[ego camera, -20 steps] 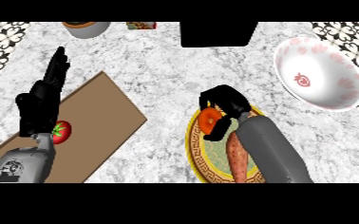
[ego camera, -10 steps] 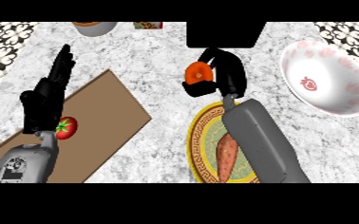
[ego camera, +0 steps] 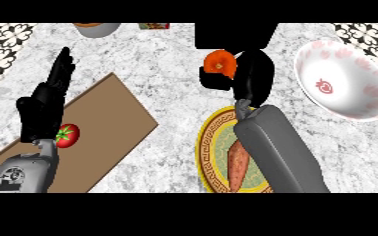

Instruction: Pick the squash from the plate and place it in the bowl

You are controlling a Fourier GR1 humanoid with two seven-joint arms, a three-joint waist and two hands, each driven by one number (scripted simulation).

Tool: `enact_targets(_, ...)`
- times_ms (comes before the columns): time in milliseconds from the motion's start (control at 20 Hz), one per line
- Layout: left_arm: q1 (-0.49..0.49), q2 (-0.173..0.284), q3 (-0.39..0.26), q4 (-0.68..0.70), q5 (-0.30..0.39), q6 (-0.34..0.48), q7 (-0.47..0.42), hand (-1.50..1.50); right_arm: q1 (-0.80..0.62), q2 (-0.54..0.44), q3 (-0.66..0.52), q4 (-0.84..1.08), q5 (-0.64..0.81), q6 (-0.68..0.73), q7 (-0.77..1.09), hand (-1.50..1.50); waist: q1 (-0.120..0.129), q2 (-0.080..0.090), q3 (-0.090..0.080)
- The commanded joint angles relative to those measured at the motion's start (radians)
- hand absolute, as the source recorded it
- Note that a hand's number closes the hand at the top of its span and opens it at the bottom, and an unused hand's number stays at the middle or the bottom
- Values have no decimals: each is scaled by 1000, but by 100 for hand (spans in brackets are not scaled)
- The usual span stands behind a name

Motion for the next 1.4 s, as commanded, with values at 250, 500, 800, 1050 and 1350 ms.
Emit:
enact_targets(250,11,-25,2,-9,-6,-12,-33,0,48,-94,-188,-5,-3,-118,-75,150,12,9,1)
enact_targets(500,-43,-28,5,22,-36,8,10,0,146,-263,-331,-26,-221,-134,-316,150,5,10,2)
enact_targets(800,-6,-40,-1,27,-27,-13,-59,0,102,-381,-422,252,-190,-192,-461,150,18,13,2)
enact_targets(1050,-48,-37,-1,3,-37,-13,16,0,48,-467,-450,448,-112,-198,-485,150,23,13,2)
enact_targets(1350,-17,-36,1,-39,-12,-44,14,0,-19,-537,-588,777,-248,-286,-730,150,45,19,4)
